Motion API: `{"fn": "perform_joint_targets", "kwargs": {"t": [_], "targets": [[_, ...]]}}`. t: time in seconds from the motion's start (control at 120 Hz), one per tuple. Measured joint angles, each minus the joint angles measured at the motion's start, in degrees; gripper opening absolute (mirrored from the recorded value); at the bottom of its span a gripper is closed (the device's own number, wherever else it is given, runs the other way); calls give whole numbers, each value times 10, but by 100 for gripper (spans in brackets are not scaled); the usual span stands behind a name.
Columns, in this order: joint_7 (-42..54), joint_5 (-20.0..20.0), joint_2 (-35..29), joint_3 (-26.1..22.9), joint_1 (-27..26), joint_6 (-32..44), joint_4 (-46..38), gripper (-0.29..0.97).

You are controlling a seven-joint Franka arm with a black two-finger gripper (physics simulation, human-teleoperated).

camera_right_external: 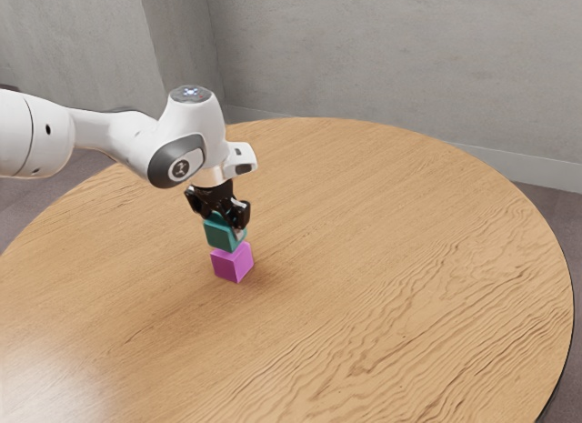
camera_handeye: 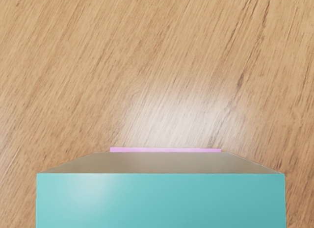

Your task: Pick up the blue block with one arm, and put the blue block on the pink block with one arm

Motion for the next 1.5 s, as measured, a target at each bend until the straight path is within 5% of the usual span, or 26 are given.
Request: {"fn": "perform_joint_targets", "kwargs": {"t": [0.783, 1.042, 1.317, 1.5], "targets": [[10, 1, 7, -11, 14, 15, -14, 36], [21, -6, 8, -11, 15, 23, -12, 56], [32, -7, -16, -20, 23, 21, -5, 65], [40, -38, -65, -61, 23, -74, 76, 67]]}}
